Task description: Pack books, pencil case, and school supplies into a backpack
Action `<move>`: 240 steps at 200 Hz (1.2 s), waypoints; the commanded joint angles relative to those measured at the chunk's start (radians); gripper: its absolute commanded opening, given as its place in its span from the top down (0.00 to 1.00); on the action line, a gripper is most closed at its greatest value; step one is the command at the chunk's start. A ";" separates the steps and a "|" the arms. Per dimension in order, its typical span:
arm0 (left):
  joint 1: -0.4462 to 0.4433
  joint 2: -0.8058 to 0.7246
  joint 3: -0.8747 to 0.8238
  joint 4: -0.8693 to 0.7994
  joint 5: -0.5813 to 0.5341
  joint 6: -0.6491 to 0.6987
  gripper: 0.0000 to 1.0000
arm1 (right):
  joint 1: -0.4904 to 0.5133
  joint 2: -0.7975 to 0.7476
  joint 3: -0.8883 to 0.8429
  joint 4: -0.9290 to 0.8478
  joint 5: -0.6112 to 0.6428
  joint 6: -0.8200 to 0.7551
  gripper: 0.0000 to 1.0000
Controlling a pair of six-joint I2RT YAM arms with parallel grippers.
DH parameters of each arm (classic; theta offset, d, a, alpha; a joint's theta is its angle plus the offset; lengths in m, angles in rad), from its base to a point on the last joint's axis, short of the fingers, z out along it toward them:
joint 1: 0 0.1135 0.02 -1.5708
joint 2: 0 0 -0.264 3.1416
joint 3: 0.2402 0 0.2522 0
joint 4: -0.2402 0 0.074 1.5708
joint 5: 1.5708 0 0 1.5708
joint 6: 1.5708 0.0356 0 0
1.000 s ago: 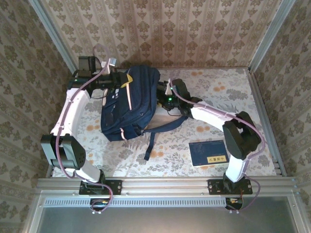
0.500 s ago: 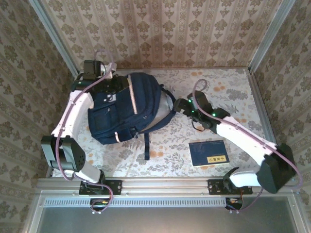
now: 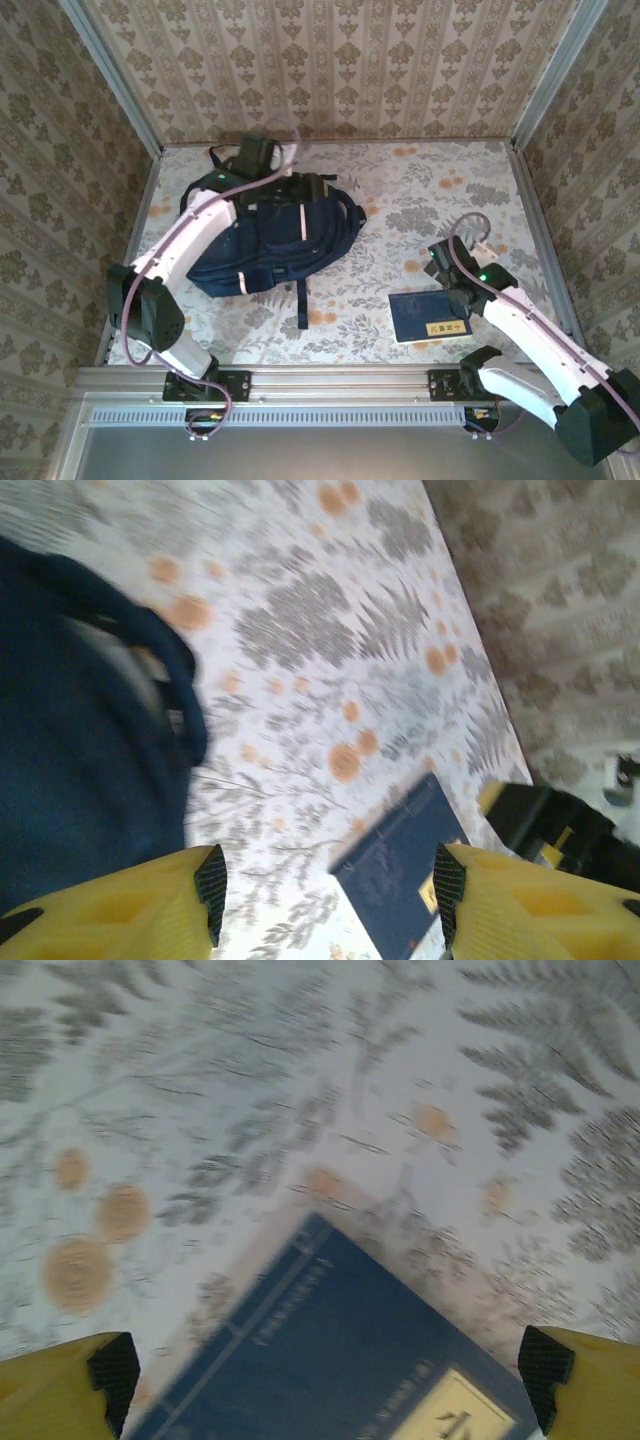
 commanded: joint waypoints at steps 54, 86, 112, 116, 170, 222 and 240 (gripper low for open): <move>-0.215 0.283 0.100 0.072 0.071 -0.039 0.39 | -0.029 -0.069 -0.157 0.045 -0.225 0.149 0.02; -0.246 0.371 0.101 0.131 0.111 -0.084 0.39 | -0.055 -0.006 -0.183 0.269 -0.336 0.073 0.03; -0.252 0.391 0.064 0.163 0.102 -0.108 0.39 | -0.056 0.029 -0.213 0.510 -0.423 -0.027 0.04; -0.253 0.389 0.052 0.172 0.099 -0.112 0.39 | -0.056 0.034 -0.210 0.532 -0.423 -0.041 0.05; -0.250 0.368 -0.072 0.241 0.074 -0.150 0.39 | -0.079 0.267 0.012 0.534 -0.407 -0.195 0.06; -0.249 0.366 -0.084 0.249 0.068 -0.154 0.39 | -0.096 0.247 0.053 0.090 -0.299 -0.026 0.02; -0.248 0.375 -0.065 0.243 0.074 -0.149 0.39 | -0.116 0.177 -0.040 0.100 -0.371 0.000 0.01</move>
